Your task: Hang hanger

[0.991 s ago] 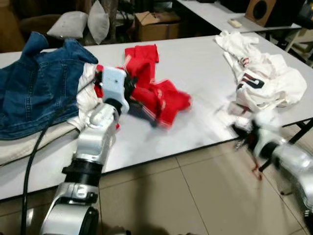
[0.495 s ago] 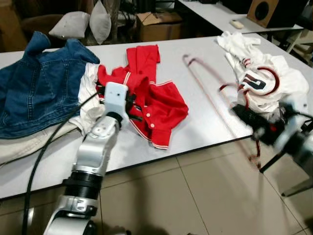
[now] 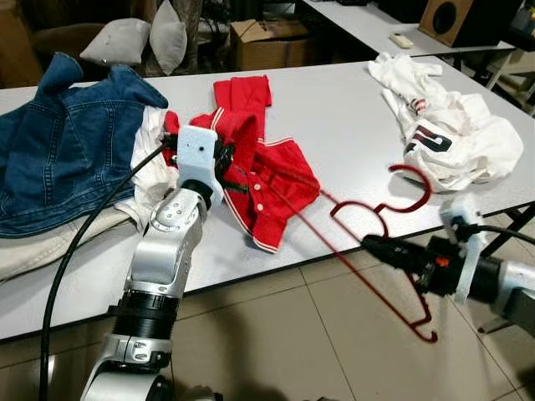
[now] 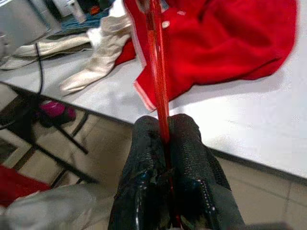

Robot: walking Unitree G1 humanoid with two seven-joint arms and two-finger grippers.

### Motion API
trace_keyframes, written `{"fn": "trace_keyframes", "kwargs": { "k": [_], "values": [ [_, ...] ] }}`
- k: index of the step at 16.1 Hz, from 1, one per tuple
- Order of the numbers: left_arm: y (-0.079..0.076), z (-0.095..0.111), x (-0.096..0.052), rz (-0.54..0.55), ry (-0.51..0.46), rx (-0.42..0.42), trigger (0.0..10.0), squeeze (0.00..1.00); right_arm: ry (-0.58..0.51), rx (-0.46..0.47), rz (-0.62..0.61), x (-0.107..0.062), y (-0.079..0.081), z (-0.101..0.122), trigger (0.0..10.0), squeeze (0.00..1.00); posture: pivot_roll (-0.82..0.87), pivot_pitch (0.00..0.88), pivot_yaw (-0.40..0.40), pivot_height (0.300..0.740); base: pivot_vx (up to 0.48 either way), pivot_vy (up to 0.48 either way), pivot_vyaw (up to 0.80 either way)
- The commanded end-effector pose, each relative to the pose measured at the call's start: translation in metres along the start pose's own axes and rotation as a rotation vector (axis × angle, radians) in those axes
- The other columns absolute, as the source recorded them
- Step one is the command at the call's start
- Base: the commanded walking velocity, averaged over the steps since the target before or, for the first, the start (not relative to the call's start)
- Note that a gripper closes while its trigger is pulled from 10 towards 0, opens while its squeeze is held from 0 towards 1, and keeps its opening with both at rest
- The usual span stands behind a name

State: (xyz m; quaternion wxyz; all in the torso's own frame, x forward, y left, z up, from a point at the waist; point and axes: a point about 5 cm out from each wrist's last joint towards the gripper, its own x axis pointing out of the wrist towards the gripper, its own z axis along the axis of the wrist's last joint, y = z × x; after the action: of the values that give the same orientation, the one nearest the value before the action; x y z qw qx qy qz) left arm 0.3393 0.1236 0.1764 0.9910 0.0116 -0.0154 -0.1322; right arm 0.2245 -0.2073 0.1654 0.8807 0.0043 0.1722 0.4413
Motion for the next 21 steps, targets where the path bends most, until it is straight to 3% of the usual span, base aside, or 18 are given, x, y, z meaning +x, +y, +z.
{"fn": "trace_keyframes", "kwargs": {
  "k": [1, 4, 7, 10, 12, 13, 15, 17, 18, 19, 20, 21],
  "values": [
    [-0.007, 0.013, 0.003, -0.02, -0.049, 0.001, 0.0, 0.0, 0.006, -0.01, 0.048, 0.001, 0.006, 0.003, 10.0, 0.0, -0.06, 0.0, -0.054, 0.74, 0.0, 0.0, 0.0],
    [-0.023, 0.014, 0.003, -0.087, -0.053, -0.015, 0.0, 0.0, 0.102, -0.011, 0.047, 0.003, 0.004, -0.006, 10.0, 0.0, -0.07, 0.0, -0.056, 0.74, 0.0, 0.0, 0.0],
    [-0.031, 0.017, 0.002, -0.126, -0.061, -0.021, 0.0, 0.0, 0.194, -0.026, -0.187, 0.002, -0.026, -0.018, 10.0, 0.0, -0.07, 0.0, -0.053, 0.74, 0.0, 0.0, 0.0],
    [-0.025, 0.012, 0.001, -0.104, -0.027, 0.016, 0.0, 0.0, 0.165, -0.047, -0.463, -0.012, -0.061, -0.009, 10.0, 0.0, -0.07, 0.0, -0.055, 0.74, 0.0, 0.0, 0.0],
    [-0.022, 0.004, 0.0, -0.089, 0.014, 0.042, 0.0, 0.0, 0.076, -0.053, -0.462, -0.016, -0.061, 0.004, 10.0, 0.0, -0.07, 0.0, -0.057, 0.74, 0.0, 0.0, 0.0],
    [-0.021, -0.006, -0.002, -0.077, 0.059, 0.061, 0.0, 0.0, -0.052, -0.06, -0.376, -0.02, -0.051, 0.019, 10.0, 0.0, -0.07, 0.0, -0.056, 0.74, 0.0, 0.0, 0.0],
    [-0.026, -0.012, -0.003, -0.1, 0.084, 0.065, 0.0, 0.0, -0.12, -0.029, -0.393, -0.025, -0.051, 0.022, 10.0, 0.0, -0.07, 0.0, -0.052, 0.74, 0.0, 0.0, 0.0],
    [-0.029, -0.015, -0.004, -0.109, 0.095, 0.067, 0.0, 0.0, -0.121, -0.003, -0.451, -0.03, -0.057, 0.019, 10.0, 0.0, -0.07, 0.0, -0.052, 0.74, 0.0, 0.0, 0.0],
    [-0.031, -0.017, -0.004, -0.115, 0.11, 0.066, 0.0, 0.0, -0.066, -0.006, -0.604, -0.039, -0.071, 0.011, 10.0, 0.0, -0.08, 0.0, -0.043, 0.74, 0.0, 0.0, 0.0],
    [-0.032, -0.017, -0.005, -0.118, 0.115, 0.058, 0.0, 0.0, -0.064, -0.014, -0.633, -0.043, -0.073, 0.009, 10.0, 0.0, -0.08, 0.0, -0.042, 0.74, 0.0, 0.0, 0.0],
    [-0.033, -0.018, -0.005, -0.122, 0.125, 0.06, 0.0, 0.0, -0.094, -0.033, -0.543, -0.04, -0.062, 0.013, 10.0, 0.0, -0.08, 0.0, -0.04, 0.74, 0.0, 0.0, 0.0],
    [-0.028, -0.02, -0.007, -0.101, 0.149, 0.101, 4.3, 0.0, -0.099, -0.047, -0.481, -0.036, -0.054, 0.014, 10.0, 0.0, -0.08, 0.0, -0.039, 0.74, 0.0, 0.0, 0.0]
  ]
}}
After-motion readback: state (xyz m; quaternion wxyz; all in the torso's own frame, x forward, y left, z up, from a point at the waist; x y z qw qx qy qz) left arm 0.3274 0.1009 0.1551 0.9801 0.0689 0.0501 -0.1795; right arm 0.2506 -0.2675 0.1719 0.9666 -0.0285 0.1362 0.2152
